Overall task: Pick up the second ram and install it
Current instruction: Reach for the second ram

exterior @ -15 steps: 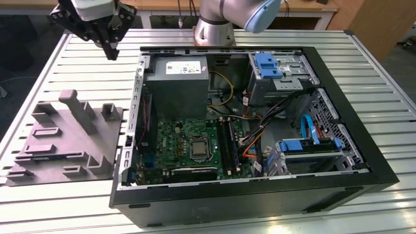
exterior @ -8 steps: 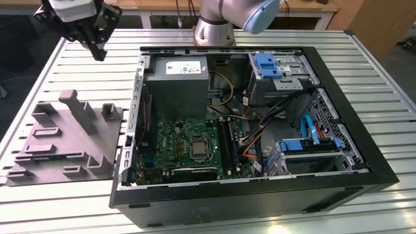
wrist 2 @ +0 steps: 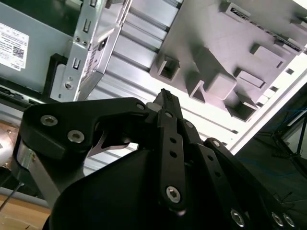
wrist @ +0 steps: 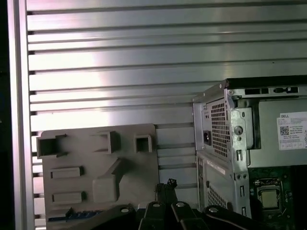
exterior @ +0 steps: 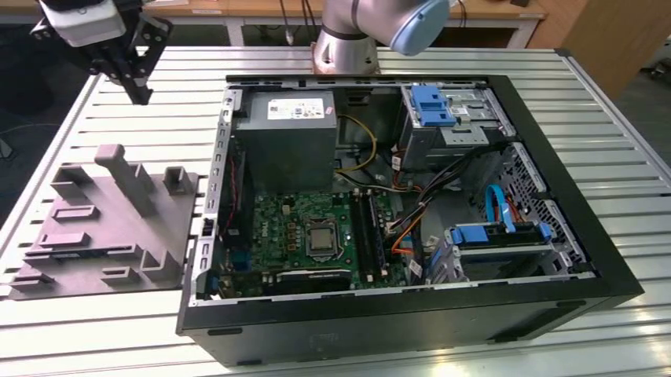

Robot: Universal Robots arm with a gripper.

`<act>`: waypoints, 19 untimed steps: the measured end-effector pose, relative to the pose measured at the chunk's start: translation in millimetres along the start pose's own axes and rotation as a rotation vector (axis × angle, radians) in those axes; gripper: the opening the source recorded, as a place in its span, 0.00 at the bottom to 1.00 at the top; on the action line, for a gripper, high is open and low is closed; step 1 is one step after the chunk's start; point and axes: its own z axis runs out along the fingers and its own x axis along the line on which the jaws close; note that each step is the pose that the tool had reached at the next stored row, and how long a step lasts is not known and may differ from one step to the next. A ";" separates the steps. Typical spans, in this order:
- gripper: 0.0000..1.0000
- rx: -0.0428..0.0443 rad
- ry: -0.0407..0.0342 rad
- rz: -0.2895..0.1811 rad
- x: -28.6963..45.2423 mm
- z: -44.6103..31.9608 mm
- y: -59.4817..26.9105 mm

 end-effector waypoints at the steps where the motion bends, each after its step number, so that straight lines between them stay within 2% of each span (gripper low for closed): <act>1: 0.10 -0.0001 0.0000 0.000 2.7 1.5 -0.8; 10: 0.10 -0.0001 0.0000 0.000 29.3 12.9 -8.8; 19: 0.10 -0.0001 -0.0001 0.000 59.2 17.5 -20.0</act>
